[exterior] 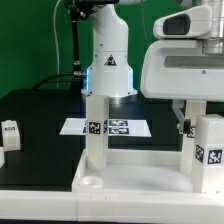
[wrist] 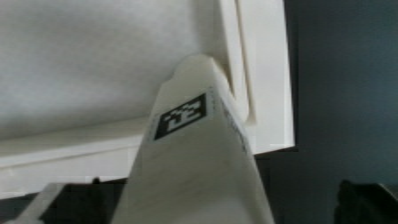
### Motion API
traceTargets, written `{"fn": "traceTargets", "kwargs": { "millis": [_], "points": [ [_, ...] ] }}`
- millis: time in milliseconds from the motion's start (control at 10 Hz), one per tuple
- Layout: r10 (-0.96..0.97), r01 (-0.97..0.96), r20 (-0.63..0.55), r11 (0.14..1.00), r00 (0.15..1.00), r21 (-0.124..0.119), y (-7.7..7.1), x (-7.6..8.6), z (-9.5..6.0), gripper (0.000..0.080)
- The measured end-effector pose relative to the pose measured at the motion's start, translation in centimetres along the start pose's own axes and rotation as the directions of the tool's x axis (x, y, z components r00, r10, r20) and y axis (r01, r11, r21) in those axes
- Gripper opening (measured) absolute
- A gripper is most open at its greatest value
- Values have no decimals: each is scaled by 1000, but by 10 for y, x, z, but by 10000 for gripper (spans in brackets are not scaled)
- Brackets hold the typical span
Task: Assemble desk
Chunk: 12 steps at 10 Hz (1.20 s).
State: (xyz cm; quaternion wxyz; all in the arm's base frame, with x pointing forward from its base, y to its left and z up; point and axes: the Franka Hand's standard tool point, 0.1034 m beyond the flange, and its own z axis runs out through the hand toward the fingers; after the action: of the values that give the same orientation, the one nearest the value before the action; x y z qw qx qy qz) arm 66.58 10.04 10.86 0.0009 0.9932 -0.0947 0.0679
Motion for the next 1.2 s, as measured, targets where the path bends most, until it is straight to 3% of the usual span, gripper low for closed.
{"fn": "traceTargets", "kwargs": {
  "millis": [600,800,900,1000,1200],
  "points": [
    [-286,286,0,958,958,-14,3,1,-1,648],
    [-279,279,0,960,960,-15,3,1,-1,366],
    [-274,274,0,962,962,-14,3,1,-1,366],
    [-252,251,0,968,968,-14,4,2,-1,290],
    [-179,179,-1,984,984,-14,4,2,-1,290]
  ]
}}
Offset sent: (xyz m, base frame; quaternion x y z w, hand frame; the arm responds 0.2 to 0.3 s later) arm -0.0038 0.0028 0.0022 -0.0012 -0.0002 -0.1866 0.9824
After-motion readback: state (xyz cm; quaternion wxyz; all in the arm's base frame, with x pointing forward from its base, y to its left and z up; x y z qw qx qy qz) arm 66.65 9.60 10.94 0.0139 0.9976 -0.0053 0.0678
